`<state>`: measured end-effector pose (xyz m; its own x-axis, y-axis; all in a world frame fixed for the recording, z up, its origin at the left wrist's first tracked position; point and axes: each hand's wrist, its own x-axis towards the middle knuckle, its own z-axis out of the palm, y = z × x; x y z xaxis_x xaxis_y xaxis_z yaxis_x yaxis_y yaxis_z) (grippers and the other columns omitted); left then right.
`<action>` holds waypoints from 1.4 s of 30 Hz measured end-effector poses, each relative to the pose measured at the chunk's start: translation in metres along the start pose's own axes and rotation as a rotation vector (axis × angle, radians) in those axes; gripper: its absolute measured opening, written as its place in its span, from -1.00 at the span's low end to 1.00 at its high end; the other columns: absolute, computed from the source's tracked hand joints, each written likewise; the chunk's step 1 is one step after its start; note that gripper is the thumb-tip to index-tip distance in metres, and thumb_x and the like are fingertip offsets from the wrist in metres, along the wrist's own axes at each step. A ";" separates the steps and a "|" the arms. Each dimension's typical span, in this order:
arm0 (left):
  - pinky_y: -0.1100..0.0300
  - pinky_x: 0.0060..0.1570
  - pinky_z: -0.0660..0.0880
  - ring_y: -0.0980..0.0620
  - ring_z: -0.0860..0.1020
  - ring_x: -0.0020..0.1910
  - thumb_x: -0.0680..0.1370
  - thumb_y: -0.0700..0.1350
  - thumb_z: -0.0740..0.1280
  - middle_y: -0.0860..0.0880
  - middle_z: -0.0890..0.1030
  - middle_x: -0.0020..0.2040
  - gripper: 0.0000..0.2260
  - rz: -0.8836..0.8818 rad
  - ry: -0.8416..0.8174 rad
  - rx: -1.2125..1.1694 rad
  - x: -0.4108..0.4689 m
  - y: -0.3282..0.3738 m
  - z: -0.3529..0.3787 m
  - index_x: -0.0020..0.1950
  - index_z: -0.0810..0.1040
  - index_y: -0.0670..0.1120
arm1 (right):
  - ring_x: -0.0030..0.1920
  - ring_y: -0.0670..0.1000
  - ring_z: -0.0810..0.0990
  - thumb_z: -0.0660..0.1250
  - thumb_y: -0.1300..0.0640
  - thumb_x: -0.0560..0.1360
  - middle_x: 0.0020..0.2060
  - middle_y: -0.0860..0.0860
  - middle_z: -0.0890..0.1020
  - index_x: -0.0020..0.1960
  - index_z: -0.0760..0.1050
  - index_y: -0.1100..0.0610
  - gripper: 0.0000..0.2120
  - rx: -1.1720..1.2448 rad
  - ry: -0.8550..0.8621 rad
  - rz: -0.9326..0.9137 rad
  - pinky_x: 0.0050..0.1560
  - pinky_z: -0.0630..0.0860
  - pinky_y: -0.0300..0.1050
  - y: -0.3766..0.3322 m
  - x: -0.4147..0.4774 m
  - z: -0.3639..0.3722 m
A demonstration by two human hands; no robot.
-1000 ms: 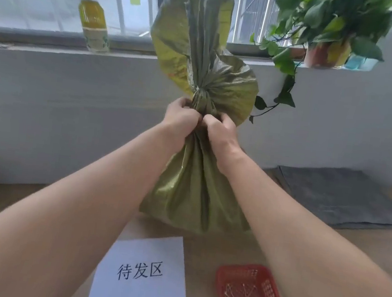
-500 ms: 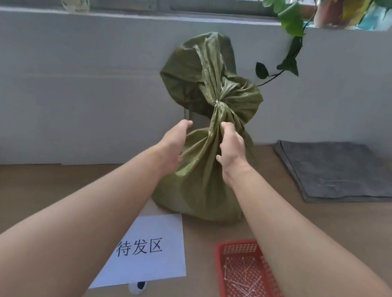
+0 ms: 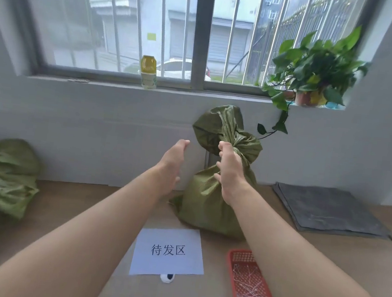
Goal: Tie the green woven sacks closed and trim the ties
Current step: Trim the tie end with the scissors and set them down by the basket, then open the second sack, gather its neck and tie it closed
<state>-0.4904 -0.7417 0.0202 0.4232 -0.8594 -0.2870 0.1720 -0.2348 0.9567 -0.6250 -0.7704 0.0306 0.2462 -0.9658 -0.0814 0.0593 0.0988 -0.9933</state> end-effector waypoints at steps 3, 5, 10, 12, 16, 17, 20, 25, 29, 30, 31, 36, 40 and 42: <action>-0.07 0.50 0.22 -0.23 0.30 0.51 0.63 0.24 0.16 -0.11 0.32 0.56 -0.46 0.055 -0.001 0.000 -0.054 0.014 -0.031 0.59 0.33 0.10 | 0.49 0.12 0.39 0.18 -0.15 0.63 0.48 0.01 0.44 0.52 0.42 0.05 -0.48 -0.050 0.006 -0.036 0.54 0.29 0.25 -0.015 -0.050 0.013; -0.05 0.42 0.26 -0.21 0.39 0.38 0.64 0.23 0.15 -0.12 0.36 0.52 -0.47 0.097 -0.005 -0.001 -0.087 0.021 -0.052 0.59 0.33 0.08 | 0.45 0.14 0.42 0.19 -0.21 0.57 0.38 -0.01 0.50 0.48 0.46 0.05 -0.44 -0.088 0.009 -0.046 0.52 0.30 0.27 -0.021 -0.081 0.020; -0.08 0.46 0.25 -0.24 0.38 0.42 0.64 0.23 0.16 -0.12 0.39 0.47 -0.48 0.165 0.004 0.011 -0.152 0.021 -0.110 0.57 0.35 0.08 | 0.12 0.08 0.59 0.15 -0.06 0.69 0.13 0.08 0.61 0.23 0.57 0.08 -0.69 -0.081 -0.026 -0.068 0.38 0.45 0.12 -0.030 -0.151 0.044; -0.08 0.46 0.24 -0.26 0.33 0.45 0.64 0.23 0.16 -0.13 0.38 0.48 -0.48 0.168 0.014 0.025 -0.173 0.016 -0.131 0.57 0.35 0.09 | 0.19 0.11 0.57 0.15 -0.08 0.69 0.29 0.13 0.56 0.40 0.50 0.08 -0.61 -0.075 -0.035 -0.070 0.35 0.46 0.13 -0.027 -0.174 0.058; -0.09 0.46 0.22 -0.27 0.33 0.43 0.63 0.23 0.16 -0.14 0.39 0.46 -0.49 0.164 0.062 0.027 -0.211 0.004 -0.168 0.55 0.38 0.09 | 0.33 0.10 0.49 0.16 -0.12 0.68 0.44 0.02 0.47 0.53 0.40 0.08 -0.51 -0.056 -0.069 -0.057 0.25 0.45 0.09 -0.017 -0.207 0.090; -0.10 0.47 0.22 -0.27 0.32 0.44 0.63 0.24 0.16 -0.14 0.39 0.46 -0.49 0.164 0.076 0.027 -0.220 0.002 -0.176 0.55 0.38 0.10 | 0.33 0.11 0.49 0.15 -0.12 0.68 0.43 0.02 0.47 0.53 0.40 0.09 -0.51 -0.051 -0.083 -0.056 0.22 0.45 0.08 -0.015 -0.214 0.098; -0.13 0.52 0.20 -0.30 0.28 0.51 0.63 0.24 0.15 -0.15 0.38 0.48 -0.49 0.163 0.123 0.025 -0.247 -0.002 -0.198 0.56 0.38 0.10 | 0.30 0.12 0.50 0.14 -0.13 0.69 0.41 0.04 0.48 0.50 0.42 0.09 -0.52 -0.040 -0.145 -0.054 0.21 0.47 0.09 -0.013 -0.233 0.122; -0.13 0.56 0.16 -0.29 0.26 0.54 0.64 0.23 0.16 -0.15 0.36 0.52 -0.49 0.202 0.229 0.016 -0.285 -0.006 -0.228 0.56 0.38 0.09 | 0.34 0.11 0.49 0.12 -0.12 0.70 0.44 0.04 0.47 0.51 0.42 0.08 -0.53 -0.063 -0.291 -0.081 0.28 0.47 0.09 -0.009 -0.258 0.159; -0.14 0.56 0.16 -0.28 0.27 0.53 0.64 0.23 0.17 -0.18 0.36 0.51 -0.50 0.192 0.321 0.008 -0.314 -0.017 -0.257 0.55 0.39 0.08 | 0.26 0.10 0.53 0.14 -0.12 0.69 0.40 0.14 0.52 0.48 0.45 0.08 -0.54 -0.085 -0.380 -0.057 0.37 0.49 0.17 -0.005 -0.279 0.186; -0.15 0.56 0.16 -0.28 0.26 0.53 0.64 0.23 0.17 -0.18 0.36 0.51 -0.49 0.189 0.340 0.003 -0.322 -0.019 -0.266 0.55 0.39 0.08 | 0.22 0.14 0.56 0.14 -0.11 0.69 0.39 0.21 0.52 0.46 0.46 0.09 -0.55 -0.082 -0.402 -0.044 0.38 0.48 0.21 -0.004 -0.285 0.194; -0.15 0.55 0.17 -0.28 0.26 0.53 0.64 0.23 0.18 -0.18 0.36 0.51 -0.49 0.188 0.360 -0.005 -0.329 -0.021 -0.275 0.55 0.39 0.08 | 0.26 0.25 0.57 0.14 -0.09 0.69 0.41 0.27 0.50 0.44 0.48 0.11 -0.57 -0.079 -0.424 -0.032 0.41 0.47 0.26 -0.004 -0.291 0.202; -0.11 0.49 0.19 -0.24 0.26 0.54 0.64 0.21 0.19 -0.18 0.41 0.47 -0.48 0.197 0.463 -0.034 -0.362 -0.032 -0.333 0.55 0.38 0.02 | 0.37 0.31 0.51 0.16 -0.08 0.68 0.41 0.28 0.50 0.37 0.52 0.13 -0.59 -0.070 -0.518 0.000 0.40 0.45 0.26 0.007 -0.321 0.258; -0.16 0.56 0.14 -0.21 0.25 0.54 0.66 0.19 0.17 -0.15 0.48 0.37 -0.55 0.195 0.529 -0.020 -0.387 -0.044 -0.388 0.49 0.43 0.04 | 0.30 0.24 0.51 0.13 -0.06 0.69 0.30 0.18 0.51 0.31 0.54 0.19 -0.60 -0.070 -0.600 0.019 0.28 0.50 0.14 0.023 -0.346 0.312; -0.18 0.56 0.15 -0.24 0.24 0.55 0.66 0.19 0.17 -0.19 0.41 0.47 -0.55 0.186 0.559 -0.017 -0.396 -0.047 -0.425 0.49 0.43 0.03 | 0.31 0.26 0.53 0.14 -0.09 0.68 0.33 0.21 0.53 0.36 0.52 0.16 -0.58 -0.060 -0.641 0.033 0.25 0.48 0.10 0.029 -0.358 0.347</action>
<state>-0.2879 -0.1971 0.0686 0.8516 -0.5143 -0.1011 0.0627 -0.0916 0.9938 -0.3758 -0.3384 0.0588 0.7771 -0.6260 -0.0655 -0.0075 0.0949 -0.9955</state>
